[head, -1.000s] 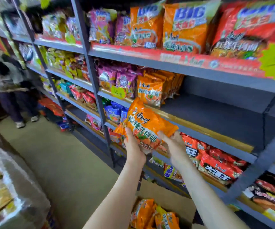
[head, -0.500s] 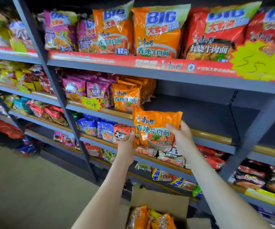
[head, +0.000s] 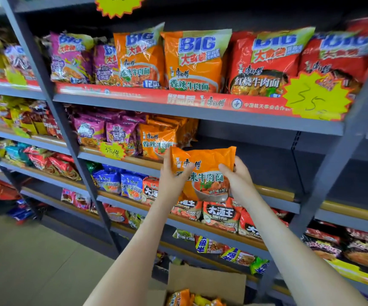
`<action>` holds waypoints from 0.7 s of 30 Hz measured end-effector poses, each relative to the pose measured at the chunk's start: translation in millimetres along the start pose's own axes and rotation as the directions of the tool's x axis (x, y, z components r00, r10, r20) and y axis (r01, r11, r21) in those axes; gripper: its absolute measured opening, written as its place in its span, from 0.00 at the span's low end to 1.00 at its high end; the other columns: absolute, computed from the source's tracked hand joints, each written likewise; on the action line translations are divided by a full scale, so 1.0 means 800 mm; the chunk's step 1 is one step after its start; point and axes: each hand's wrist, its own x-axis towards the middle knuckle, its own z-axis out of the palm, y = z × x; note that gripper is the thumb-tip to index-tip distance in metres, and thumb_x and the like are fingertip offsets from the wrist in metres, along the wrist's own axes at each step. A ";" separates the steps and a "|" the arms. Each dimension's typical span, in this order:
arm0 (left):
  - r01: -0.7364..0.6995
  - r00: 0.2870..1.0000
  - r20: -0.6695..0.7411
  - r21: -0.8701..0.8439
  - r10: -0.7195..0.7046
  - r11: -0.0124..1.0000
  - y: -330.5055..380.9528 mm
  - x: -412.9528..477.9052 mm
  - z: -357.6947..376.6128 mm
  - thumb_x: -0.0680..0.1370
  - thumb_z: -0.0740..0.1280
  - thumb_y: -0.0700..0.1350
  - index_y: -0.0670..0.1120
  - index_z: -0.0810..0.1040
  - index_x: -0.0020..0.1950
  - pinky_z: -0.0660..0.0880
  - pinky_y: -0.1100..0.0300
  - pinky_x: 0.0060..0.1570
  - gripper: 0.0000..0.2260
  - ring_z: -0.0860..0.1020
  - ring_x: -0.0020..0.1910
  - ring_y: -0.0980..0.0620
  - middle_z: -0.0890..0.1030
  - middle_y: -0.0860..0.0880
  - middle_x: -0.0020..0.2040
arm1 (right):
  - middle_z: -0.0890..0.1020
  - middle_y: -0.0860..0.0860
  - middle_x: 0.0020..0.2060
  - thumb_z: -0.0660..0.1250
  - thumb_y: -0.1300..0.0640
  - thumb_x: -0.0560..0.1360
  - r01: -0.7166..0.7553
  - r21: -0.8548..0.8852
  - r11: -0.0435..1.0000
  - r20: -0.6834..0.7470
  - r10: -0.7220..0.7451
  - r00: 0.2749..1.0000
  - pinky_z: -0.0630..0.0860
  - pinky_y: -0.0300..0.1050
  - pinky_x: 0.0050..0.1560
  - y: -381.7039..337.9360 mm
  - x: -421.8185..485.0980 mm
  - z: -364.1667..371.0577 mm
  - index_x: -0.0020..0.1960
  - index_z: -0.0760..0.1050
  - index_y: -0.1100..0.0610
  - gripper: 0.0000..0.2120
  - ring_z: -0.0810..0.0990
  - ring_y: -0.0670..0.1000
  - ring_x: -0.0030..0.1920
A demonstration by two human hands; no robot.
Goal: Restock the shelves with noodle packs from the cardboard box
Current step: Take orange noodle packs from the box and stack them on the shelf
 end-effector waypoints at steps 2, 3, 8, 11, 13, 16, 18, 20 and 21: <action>0.017 1.000 0.021 -0.051 -0.016 0.999 0.000 0.000 0.011 0.74 0.72 0.52 0.58 0.45 0.77 0.61 0.51 0.71 0.42 0.57 0.73 0.54 0.54 0.57 0.76 | 0.77 0.51 0.61 0.65 0.56 0.78 0.075 -0.111 0.991 0.014 -0.073 0.997 0.75 0.56 0.61 0.003 -0.004 0.000 0.66 0.67 0.46 0.18 0.78 0.51 0.59; 0.035 0.999 0.011 -0.064 -0.034 0.997 -0.003 0.000 0.014 0.73 0.73 0.52 0.58 0.46 0.77 0.63 0.48 0.70 0.43 0.58 0.74 0.51 0.55 0.54 0.77 | 0.70 0.51 0.69 0.66 0.54 0.77 0.143 -0.271 0.952 0.014 -0.145 0.989 0.70 0.56 0.66 0.004 -0.005 0.000 0.73 0.58 0.46 0.28 0.72 0.53 0.67; 0.081 0.996 -0.017 -0.091 -0.083 0.993 -0.003 0.002 0.030 0.74 0.72 0.49 0.53 0.50 0.77 0.64 0.51 0.67 0.40 0.62 0.73 0.46 0.60 0.48 0.76 | 0.28 0.51 0.72 0.70 0.30 0.63 0.412 -0.907 0.087 0.351 -0.383 0.855 0.31 0.57 0.71 0.001 -0.013 -0.001 0.72 0.24 0.45 0.62 0.29 0.54 0.74; 0.076 0.997 0.041 -0.142 -0.071 0.987 -0.002 0.007 0.034 0.72 0.74 0.53 0.57 0.52 0.75 0.66 0.48 0.68 0.40 0.66 0.70 0.49 0.65 0.51 0.73 | 0.31 0.54 0.74 0.71 0.31 0.64 0.484 -0.866 -0.128 0.499 -0.297 0.814 0.26 0.60 0.68 0.004 -0.012 0.001 0.74 0.27 0.49 0.62 0.30 0.57 0.74; 0.075 0.995 0.083 -0.153 -0.063 0.985 0.001 0.011 0.035 0.75 0.72 0.49 0.53 0.49 0.77 0.65 0.57 0.65 0.39 0.66 0.65 0.58 0.64 0.57 0.68 | 0.36 0.56 0.76 0.71 0.34 0.65 0.457 -0.877 -0.149 0.480 -0.264 0.836 0.27 0.60 0.68 0.005 -0.010 0.003 0.75 0.28 0.51 0.61 0.32 0.59 0.75; 0.082 0.990 0.132 -0.182 -0.059 0.980 0.006 0.016 0.035 0.77 0.69 0.43 0.51 0.51 0.76 0.71 0.69 0.48 0.34 0.69 0.49 0.67 0.66 0.62 0.54 | 0.38 0.58 0.76 0.70 0.35 0.67 0.434 -0.889 -0.145 0.457 -0.236 0.858 0.31 0.62 0.70 0.005 -0.008 0.011 0.75 0.27 0.52 0.60 0.34 0.59 0.75; 0.124 0.981 0.172 -0.209 -0.089 0.970 0.007 0.020 0.030 0.78 0.68 0.43 0.55 0.57 0.71 0.75 0.64 0.51 0.27 0.73 0.53 0.62 0.70 0.63 0.54 | 0.40 0.59 0.77 0.70 0.37 0.68 0.444 -0.887 -0.126 0.462 -0.240 0.854 0.35 0.63 0.72 0.004 -0.004 0.013 0.75 0.29 0.52 0.58 0.36 0.59 0.76; 0.194 0.959 0.249 -0.244 -0.132 0.950 0.010 0.024 0.021 0.79 0.67 0.45 0.55 0.66 0.66 0.78 0.50 0.56 0.18 0.78 0.59 0.50 0.78 0.53 0.58 | 0.44 0.59 0.77 0.70 0.40 0.69 0.448 -0.889 -0.095 0.457 -0.258 0.852 0.38 0.64 0.73 0.004 0.001 0.011 0.76 0.31 0.52 0.56 0.39 0.59 0.76; 0.215 0.950 0.280 -0.265 -0.138 0.940 0.008 0.027 0.017 0.79 0.66 0.47 0.54 0.69 0.65 0.78 0.45 0.56 0.16 0.79 0.58 0.47 0.79 0.49 0.59 | 0.46 0.58 0.77 0.71 0.41 0.68 0.445 -0.893 -0.073 0.447 -0.265 0.854 0.40 0.65 0.73 0.005 0.004 0.009 0.76 0.32 0.51 0.56 0.40 0.58 0.76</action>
